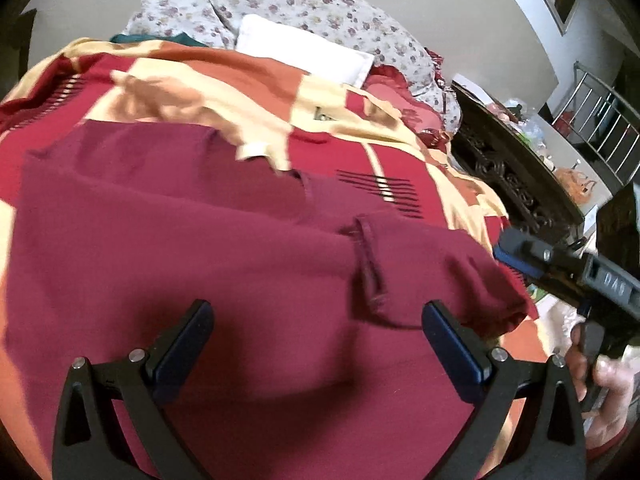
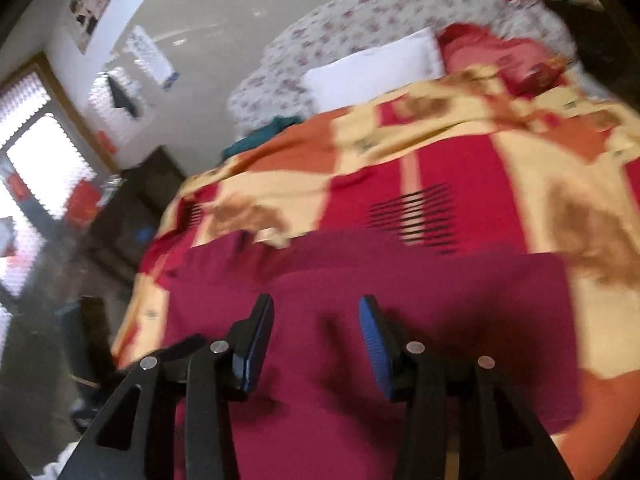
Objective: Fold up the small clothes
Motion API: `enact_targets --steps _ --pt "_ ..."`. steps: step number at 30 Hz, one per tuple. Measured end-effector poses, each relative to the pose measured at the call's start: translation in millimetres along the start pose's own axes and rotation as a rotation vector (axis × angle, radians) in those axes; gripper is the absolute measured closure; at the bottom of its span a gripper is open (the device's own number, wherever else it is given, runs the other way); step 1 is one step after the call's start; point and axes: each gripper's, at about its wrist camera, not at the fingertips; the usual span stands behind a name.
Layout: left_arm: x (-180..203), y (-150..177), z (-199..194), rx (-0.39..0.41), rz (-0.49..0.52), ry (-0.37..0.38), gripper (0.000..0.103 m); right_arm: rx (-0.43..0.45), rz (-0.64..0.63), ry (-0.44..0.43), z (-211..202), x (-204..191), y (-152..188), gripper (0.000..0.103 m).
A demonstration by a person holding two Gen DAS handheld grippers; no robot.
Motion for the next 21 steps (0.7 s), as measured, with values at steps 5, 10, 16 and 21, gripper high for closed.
enact_targets --steps 5,10,16,21 --pt "28.4 -6.0 23.8 0.000 0.013 -0.003 0.000 -0.003 0.042 0.059 -20.6 41.4 4.1 0.055" --pt "42.1 -8.6 42.5 -0.024 0.014 -0.004 0.063 0.016 0.121 0.040 -34.7 78.5 15.0 0.055" --pt "49.9 -10.8 33.6 0.029 0.079 -0.005 0.097 0.050 0.163 0.015 -43.7 93.0 20.7 0.040" --pt "40.5 -34.7 -11.8 0.116 0.096 0.003 0.097 0.077 0.120 0.029 -52.5 77.0 13.9 0.040"
Point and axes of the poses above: each gripper's, at about its wrist camera, not at the fingertips, and z roughly the way its jaws point, x to its right, y to its underside, and after that the axes turned 2 degrees about -y, right-handed
